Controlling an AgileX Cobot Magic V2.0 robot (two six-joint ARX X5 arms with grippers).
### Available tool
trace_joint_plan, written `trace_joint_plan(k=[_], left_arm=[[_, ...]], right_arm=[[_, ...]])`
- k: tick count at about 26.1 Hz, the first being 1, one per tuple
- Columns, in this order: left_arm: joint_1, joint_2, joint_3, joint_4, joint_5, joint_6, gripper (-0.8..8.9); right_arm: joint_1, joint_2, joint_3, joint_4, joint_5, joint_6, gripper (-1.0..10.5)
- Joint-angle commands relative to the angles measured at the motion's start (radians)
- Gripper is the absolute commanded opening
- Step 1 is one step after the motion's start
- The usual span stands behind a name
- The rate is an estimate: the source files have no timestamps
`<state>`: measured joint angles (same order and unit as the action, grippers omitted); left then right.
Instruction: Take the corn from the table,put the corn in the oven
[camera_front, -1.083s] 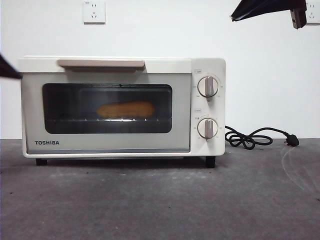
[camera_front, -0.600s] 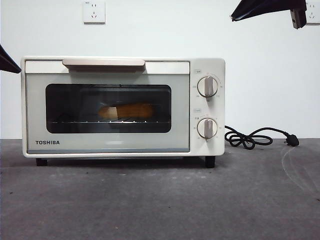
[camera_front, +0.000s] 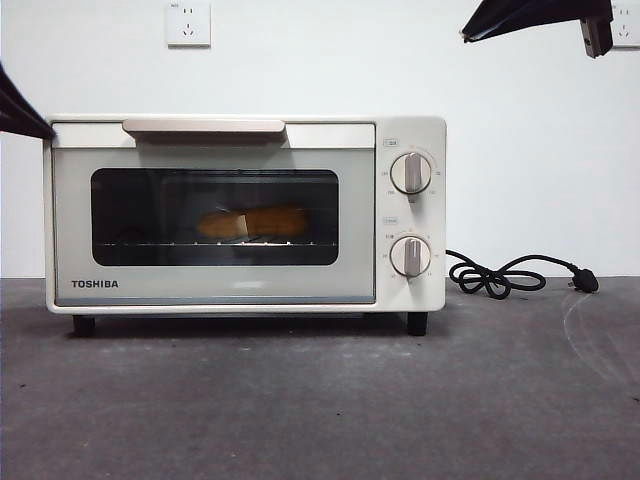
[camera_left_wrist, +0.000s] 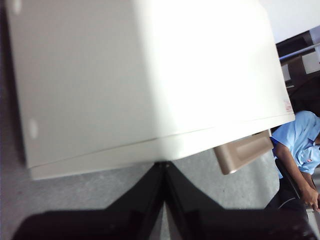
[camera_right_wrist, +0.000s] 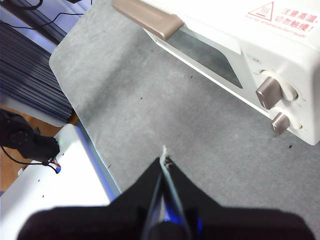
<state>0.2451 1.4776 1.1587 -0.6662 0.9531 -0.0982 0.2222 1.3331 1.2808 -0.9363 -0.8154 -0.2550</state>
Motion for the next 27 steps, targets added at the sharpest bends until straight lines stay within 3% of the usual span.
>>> trace_joint_plan(k=[1, 8, 15, 21, 27], left_arm=[[-0.002, 0.007, -0.002, 0.04, -0.003, -0.017, -0.08], [-0.002, 0.005, -0.002, -0.014, -0.004, -0.018, -0.08], [-0.042, -0.043, -0.002, -0.14, -0.008, 0.104, -0.08], [-0.114, -0.192, -0.002, -0.157, -0.029, 0.111, -0.08], [-0.275, -0.393, -0.002, -0.203, -0.235, 0.066, -0.08]], right_arm=[[0.0, 0.006, -0.001, 0.005, -0.003, -0.011, -0.1], [0.0, 0.006, -0.001, 0.009, -0.003, -0.011, -0.1], [0.0, 0.006, -0.001, 0.01, -0.003, -0.011, -0.1], [0.0, 0.006, -0.001, 0.01, -0.003, -0.01, -0.1], [0.0, 0.006, -0.001, 0.01, -0.003, -0.01, -0.1]])
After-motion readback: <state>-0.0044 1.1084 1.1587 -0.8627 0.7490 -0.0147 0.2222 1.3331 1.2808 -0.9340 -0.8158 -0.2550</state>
